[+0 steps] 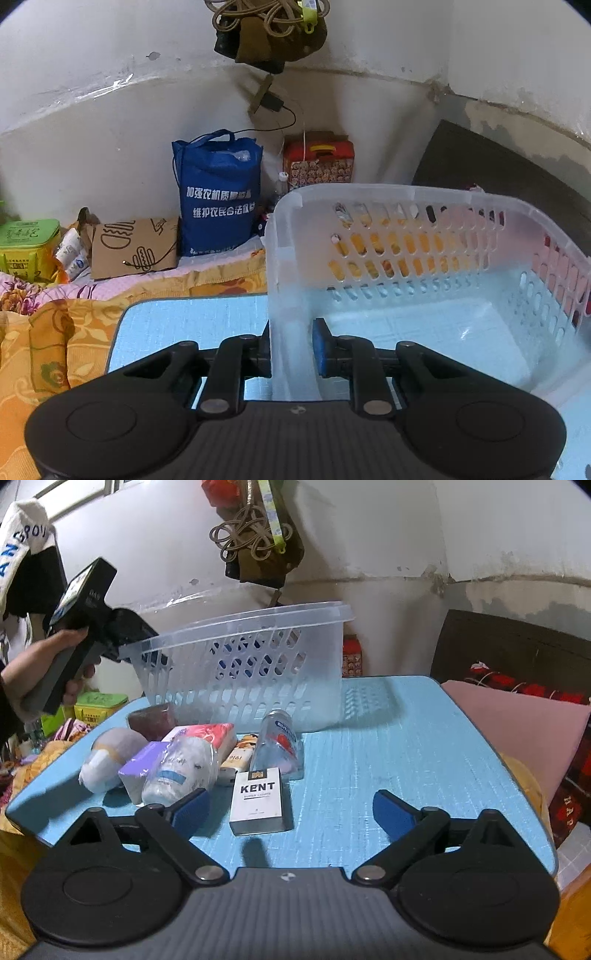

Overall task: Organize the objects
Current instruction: 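Grasp the white KENT box with the right tool while the left tool holds the basket, then lift the KENT box into the basket and open the right tool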

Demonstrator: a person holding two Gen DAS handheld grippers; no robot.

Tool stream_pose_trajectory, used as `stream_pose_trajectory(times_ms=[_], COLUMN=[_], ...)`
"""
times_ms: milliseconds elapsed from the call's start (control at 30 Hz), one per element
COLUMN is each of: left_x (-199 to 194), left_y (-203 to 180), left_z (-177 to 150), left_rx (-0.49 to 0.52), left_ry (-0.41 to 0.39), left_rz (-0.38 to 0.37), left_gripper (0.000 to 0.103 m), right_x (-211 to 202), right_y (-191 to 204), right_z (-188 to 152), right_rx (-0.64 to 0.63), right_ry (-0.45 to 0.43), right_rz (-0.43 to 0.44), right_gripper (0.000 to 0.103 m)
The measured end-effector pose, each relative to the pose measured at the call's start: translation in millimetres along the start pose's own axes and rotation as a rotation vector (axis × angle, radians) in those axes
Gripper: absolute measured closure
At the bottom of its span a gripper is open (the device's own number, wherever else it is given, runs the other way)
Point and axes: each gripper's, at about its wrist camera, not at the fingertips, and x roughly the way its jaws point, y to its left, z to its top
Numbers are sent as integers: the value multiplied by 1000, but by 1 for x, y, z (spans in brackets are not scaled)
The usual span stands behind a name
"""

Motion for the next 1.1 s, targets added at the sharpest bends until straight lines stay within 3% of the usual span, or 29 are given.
stream_pose_trajectory(times_ms=[100,267,600,700,733,1100], left_x=[-1,-6,-12,-12,-13,-14], left_y=[-1,2,-1,-1,-1,-1], left_z=[-1,-1,-6,-6,-6,-8], left_rx=[-2,-10,4,7,4,5], left_ry=[-9,-19,-33,-37,-39,-58], left_rz=[-5,-4,5,9,7,16], left_gripper=[80,82,81,81,81,81], right_x=[1,9,33,34,33,10], right_y=[3,13,24,27,26,7], right_z=[0,-1,-3,-6,-6,2], right_rx=[-14,-58,-113,-134,-132,-66], right_ry=[-3,33,74,57,55,-14], right_rz=[13,16,14,-2,5,18], right_gripper=[14,35,36,50,61,63])
